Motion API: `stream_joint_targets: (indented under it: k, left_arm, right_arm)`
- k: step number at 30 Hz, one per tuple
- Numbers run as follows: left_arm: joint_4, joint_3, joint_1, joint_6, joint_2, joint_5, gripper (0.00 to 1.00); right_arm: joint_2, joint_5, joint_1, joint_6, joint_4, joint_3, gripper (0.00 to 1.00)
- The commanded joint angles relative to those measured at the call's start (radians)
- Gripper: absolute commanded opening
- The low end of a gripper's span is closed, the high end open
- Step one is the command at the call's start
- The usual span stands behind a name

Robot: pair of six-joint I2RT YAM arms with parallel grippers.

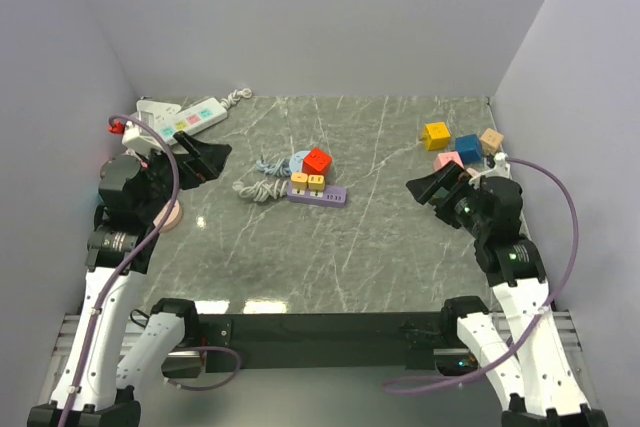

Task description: Pull the plug off the socket

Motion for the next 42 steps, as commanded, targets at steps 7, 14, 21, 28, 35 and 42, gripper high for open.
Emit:
stream_joint_targets:
  k: [7,14,21,28,35,42]
  left_arm:
    - [-0.011,-0.03,-0.001,-0.011,0.008,0.17,0.99]
    - [0.017,-0.106,-0.001,-0.041,-0.02,0.215,0.99]
    - [-0.046,-0.165,-0.001,-0.057,-0.038,0.167,0.99]
    - [-0.066,-0.234,-0.001,-0.098,-0.098,0.118,0.99]
    - [-0.112,-0.25,-0.001,-0.083,-0.132,0.08,0.99]
    - [-0.12,-0.274,-0.001,-0.08,-0.141,0.064,0.99]
  right_arm:
    - [0.213,-0.047,0.122,-0.169,-0.038,0.178,1.0]
    - [0.549,0.187,0.36,-0.25,-0.07,0.381,1.0]
    - [0.826,0.281,0.501,-0.356,-0.042,0.585,1.0]
    - [1.089,0.394,0.587,-0.459,-0.018,0.734,1.0]
    - [1.192,0.338,0.586,-0.578,0.065,0.736,0.97]
    - [1.276,0.264,0.589,-0.608,0.114,0.77,0.87]
